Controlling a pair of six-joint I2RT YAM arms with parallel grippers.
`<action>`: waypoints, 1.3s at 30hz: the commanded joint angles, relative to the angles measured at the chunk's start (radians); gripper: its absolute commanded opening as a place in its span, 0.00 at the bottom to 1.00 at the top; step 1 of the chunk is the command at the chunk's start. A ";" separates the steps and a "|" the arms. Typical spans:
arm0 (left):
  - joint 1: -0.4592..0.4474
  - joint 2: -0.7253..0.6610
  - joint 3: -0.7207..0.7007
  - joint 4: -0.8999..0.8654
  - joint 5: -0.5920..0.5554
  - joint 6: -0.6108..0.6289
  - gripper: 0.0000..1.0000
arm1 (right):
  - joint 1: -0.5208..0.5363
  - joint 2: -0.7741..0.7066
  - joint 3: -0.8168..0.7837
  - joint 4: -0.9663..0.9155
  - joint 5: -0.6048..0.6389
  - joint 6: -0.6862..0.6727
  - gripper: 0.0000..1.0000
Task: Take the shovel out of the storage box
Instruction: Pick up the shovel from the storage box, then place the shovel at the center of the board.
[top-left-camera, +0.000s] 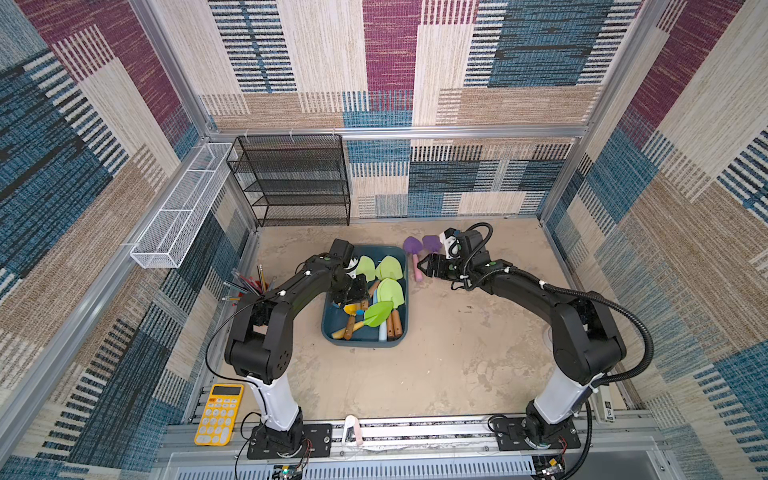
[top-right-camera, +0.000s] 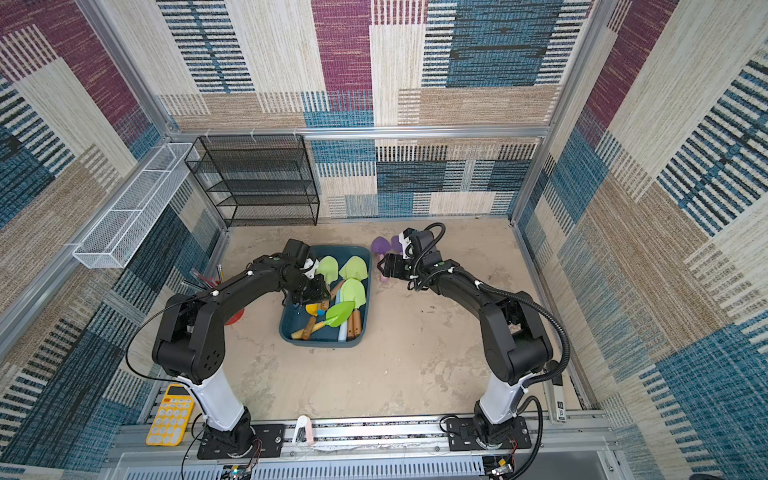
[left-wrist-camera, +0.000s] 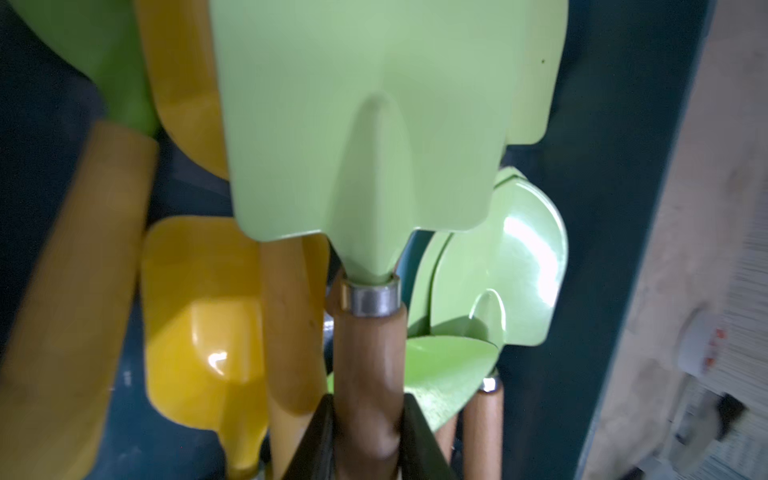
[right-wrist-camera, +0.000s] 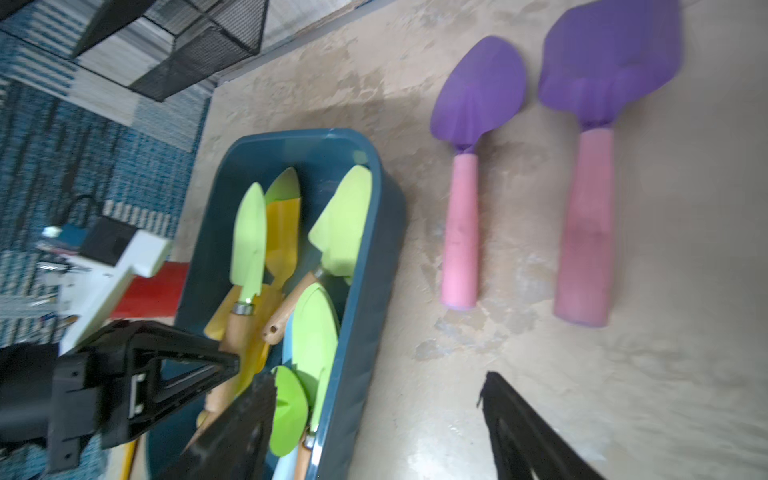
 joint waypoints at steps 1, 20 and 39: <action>0.011 -0.031 -0.066 0.233 0.246 -0.121 0.01 | 0.006 -0.011 -0.037 0.186 -0.227 0.097 0.82; 0.045 -0.069 -0.277 0.856 0.541 -0.531 0.05 | 0.081 0.136 -0.048 0.533 -0.533 0.328 0.74; 0.048 -0.033 -0.373 1.296 0.653 -0.779 0.09 | 0.081 0.301 0.035 0.835 -0.676 0.580 0.52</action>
